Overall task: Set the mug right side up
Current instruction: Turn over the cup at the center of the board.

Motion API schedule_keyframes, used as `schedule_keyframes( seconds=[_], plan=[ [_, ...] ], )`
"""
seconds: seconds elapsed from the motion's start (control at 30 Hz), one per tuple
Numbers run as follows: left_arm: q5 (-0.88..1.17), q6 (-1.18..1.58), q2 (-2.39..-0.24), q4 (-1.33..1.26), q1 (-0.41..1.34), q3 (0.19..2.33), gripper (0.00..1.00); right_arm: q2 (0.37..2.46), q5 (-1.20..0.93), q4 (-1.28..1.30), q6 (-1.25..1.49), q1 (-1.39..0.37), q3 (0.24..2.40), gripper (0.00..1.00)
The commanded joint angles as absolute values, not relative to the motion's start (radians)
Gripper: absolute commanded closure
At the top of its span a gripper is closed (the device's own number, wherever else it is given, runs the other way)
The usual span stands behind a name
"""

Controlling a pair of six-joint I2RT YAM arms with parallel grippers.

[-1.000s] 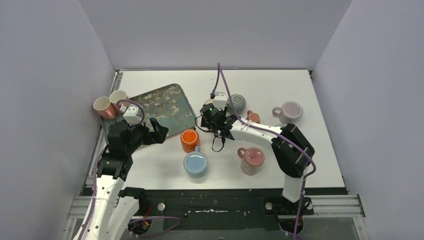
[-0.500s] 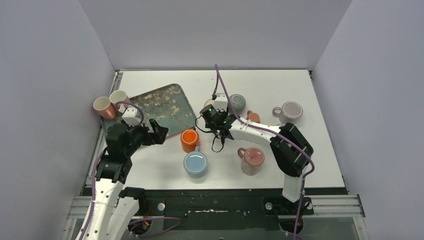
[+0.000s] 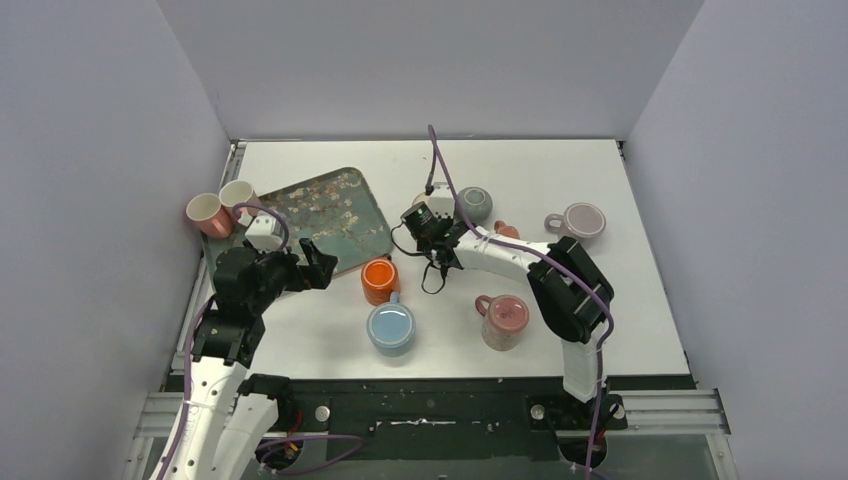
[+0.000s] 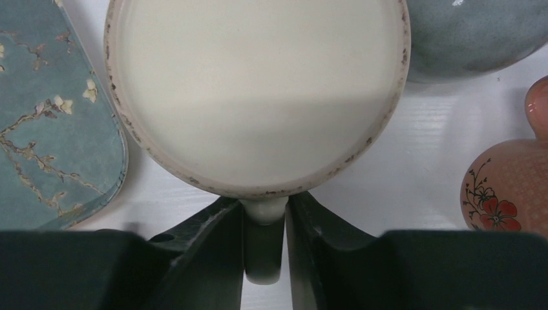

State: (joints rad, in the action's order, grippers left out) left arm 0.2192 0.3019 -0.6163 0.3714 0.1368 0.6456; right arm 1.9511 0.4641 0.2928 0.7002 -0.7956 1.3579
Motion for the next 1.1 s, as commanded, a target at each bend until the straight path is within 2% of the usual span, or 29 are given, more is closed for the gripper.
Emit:
schedule_keyframes(
  seconds=[0.0, 0.13, 0.27, 0.43, 0.63, 1.07],
  plan=[
    [0.219, 0.281, -0.611, 0.347, 0.142, 0.655, 0.03, 1.935, 0.490, 0.241, 0.662, -0.787, 1.384, 0.78],
    [0.220, 0.281, -0.611, 0.347, 0.144, 0.654, 0.03, 1.927, 0.466, 0.214, 0.638, -0.792, 1.374, 0.91],
    [0.194, 0.275, -0.611, 0.360, 0.143, 0.662, 0.03, 1.898, 0.437, 0.170, 0.622, -0.798, 1.344, 1.00],
    [0.167, 0.272, -0.612, 0.371, 0.143, 0.667, 0.03, 1.820, 0.415, 0.084, 0.594, -0.799, 1.276, 1.00],
    [0.033, 0.286, -0.614, 0.418, 0.144, 0.691, 0.03, 1.703, 0.397, -0.027, 0.577, -0.802, 1.182, 1.00],
    [0.075, 0.343, -0.627, 0.391, 0.144, 0.698, 0.04, 1.473, 0.250, -0.195, 0.620, -0.802, 1.007, 1.00]
  ],
)
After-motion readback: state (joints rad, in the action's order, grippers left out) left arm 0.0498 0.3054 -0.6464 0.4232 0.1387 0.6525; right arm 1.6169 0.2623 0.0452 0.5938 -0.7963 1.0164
